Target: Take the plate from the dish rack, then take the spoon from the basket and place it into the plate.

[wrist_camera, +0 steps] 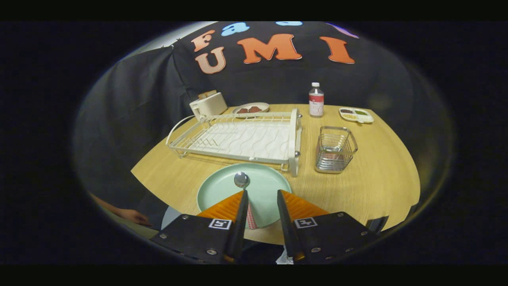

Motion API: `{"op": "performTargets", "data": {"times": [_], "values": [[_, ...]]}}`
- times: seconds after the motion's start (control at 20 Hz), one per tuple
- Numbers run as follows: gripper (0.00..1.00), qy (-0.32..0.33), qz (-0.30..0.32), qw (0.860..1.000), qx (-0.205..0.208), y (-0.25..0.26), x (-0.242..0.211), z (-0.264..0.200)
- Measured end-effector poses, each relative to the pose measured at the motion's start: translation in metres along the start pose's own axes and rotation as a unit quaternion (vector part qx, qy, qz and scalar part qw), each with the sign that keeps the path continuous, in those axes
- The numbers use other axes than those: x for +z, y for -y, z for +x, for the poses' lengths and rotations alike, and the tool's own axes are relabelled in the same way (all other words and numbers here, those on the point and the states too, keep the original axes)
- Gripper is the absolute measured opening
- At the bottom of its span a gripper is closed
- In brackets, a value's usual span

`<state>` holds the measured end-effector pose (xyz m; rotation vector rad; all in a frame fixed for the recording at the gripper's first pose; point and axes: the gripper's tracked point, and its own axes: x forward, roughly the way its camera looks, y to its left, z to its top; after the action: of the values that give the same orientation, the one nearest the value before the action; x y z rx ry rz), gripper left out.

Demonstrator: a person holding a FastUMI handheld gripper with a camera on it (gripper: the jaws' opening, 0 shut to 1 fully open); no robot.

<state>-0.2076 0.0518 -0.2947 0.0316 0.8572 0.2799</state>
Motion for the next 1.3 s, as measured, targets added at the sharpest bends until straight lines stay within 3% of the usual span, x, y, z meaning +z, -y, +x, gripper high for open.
{"op": "performTargets", "data": {"times": [0.3, 0.6, 0.85, 1.3], "values": [[0.75, 0.113, -0.013, 0.993, -0.023, 0.009, 0.104, -0.035], [0.91, 0.203, -0.025, 0.978, -0.043, 0.014, 0.185, -0.078], [0.96, 0.259, -0.032, 0.963, -0.062, 0.019, 0.231, -0.102], [0.96, 0.338, -0.039, 0.935, -0.103, 0.041, 0.285, -0.139]]}}
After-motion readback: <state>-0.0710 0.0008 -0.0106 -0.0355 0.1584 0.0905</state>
